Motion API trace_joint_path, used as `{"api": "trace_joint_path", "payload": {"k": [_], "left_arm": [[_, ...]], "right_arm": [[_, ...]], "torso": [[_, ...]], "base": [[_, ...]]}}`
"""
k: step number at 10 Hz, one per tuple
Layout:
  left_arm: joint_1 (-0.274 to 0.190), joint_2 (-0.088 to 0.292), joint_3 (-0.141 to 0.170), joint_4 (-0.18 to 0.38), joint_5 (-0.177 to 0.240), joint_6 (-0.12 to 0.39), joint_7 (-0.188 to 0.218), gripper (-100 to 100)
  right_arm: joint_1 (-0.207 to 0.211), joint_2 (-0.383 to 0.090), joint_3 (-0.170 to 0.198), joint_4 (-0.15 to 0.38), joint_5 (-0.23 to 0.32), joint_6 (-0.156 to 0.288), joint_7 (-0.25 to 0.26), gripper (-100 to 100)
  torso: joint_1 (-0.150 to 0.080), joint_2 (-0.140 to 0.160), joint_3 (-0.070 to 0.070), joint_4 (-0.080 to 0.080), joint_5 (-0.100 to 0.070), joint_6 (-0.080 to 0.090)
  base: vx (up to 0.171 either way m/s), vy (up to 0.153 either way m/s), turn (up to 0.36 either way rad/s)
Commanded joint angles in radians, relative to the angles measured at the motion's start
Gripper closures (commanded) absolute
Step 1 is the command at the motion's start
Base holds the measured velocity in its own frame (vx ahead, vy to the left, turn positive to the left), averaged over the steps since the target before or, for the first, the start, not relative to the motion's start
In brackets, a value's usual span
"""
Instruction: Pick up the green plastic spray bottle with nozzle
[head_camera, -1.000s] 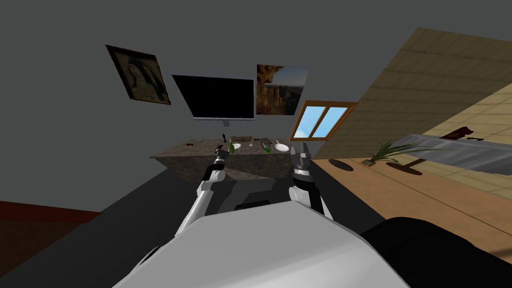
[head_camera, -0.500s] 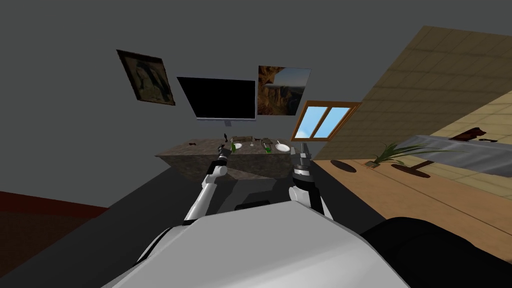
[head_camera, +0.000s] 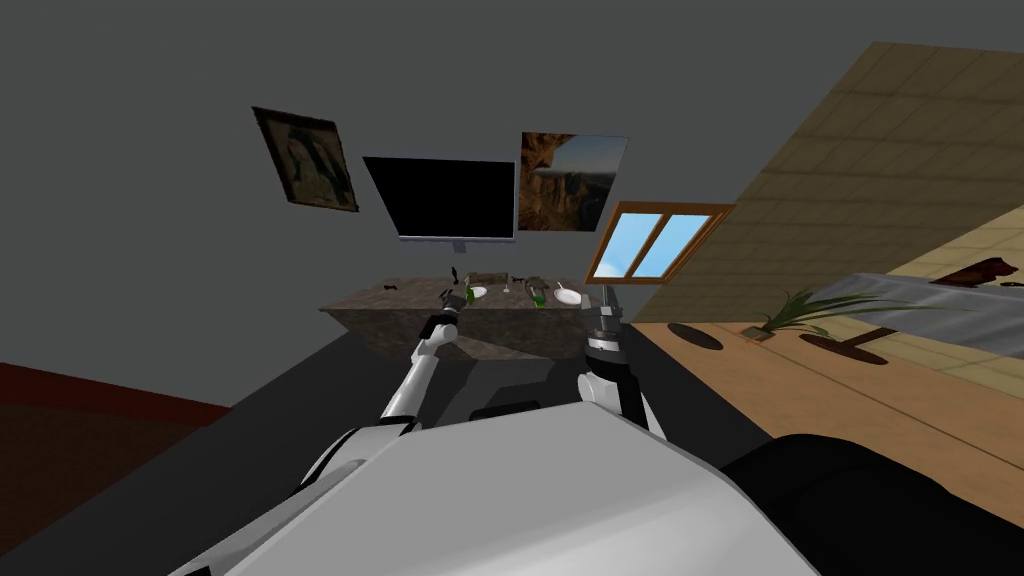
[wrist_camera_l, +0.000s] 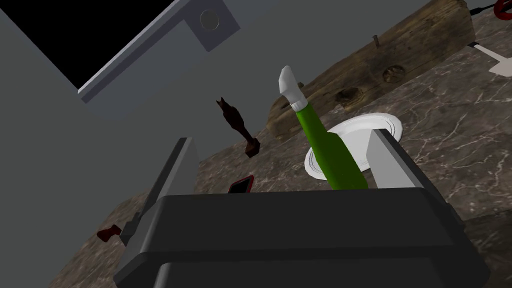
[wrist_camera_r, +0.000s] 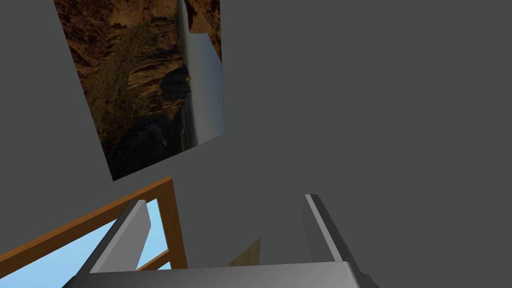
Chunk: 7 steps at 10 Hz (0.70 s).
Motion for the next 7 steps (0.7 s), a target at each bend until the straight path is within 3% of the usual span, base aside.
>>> {"api": "trace_joint_path", "payload": {"k": [1,2,3,4,7], "left_arm": [[-0.019,0.000,0.006,0.033,0.010,0.018,0.013,-100],[-0.060,-0.004,0.015,0.071,0.028,0.044,0.034,-100],[-0.060,-0.004,0.015,0.088,0.028,0.044,0.034,-100],[-0.100,-0.008,0.024,0.125,0.045,0.069,0.055,-100],[-0.139,-0.013,0.033,0.197,0.060,0.092,0.075,-100]], "right_arm": [[0.000,0.000,0.000,0.000,0.000,0.000,0.000,0],[0.000,0.000,0.000,0.000,0.000,0.000,0.000,0],[0.000,0.000,0.000,0.000,0.000,0.000,0.000,0],[0.000,0.000,0.000,0.000,0.000,0.000,0.000,0],[0.000,0.000,0.000,0.000,0.000,0.000,0.000,0]], "torso": [[0.000,0.000,0.000,0.000,0.000,0.000],[0.000,0.000,0.000,0.000,0.000,0.000],[0.000,0.000,0.000,0.000,0.000,0.000],[0.000,0.000,0.000,0.000,0.000,0.000],[0.000,-0.001,-0.001,0.000,0.000,0.000]], "base": [[0.024,0.014,0.029],[0.033,0.015,0.065],[0.029,0.013,0.037],[0.037,0.016,0.056],[0.043,0.012,0.043]]}}
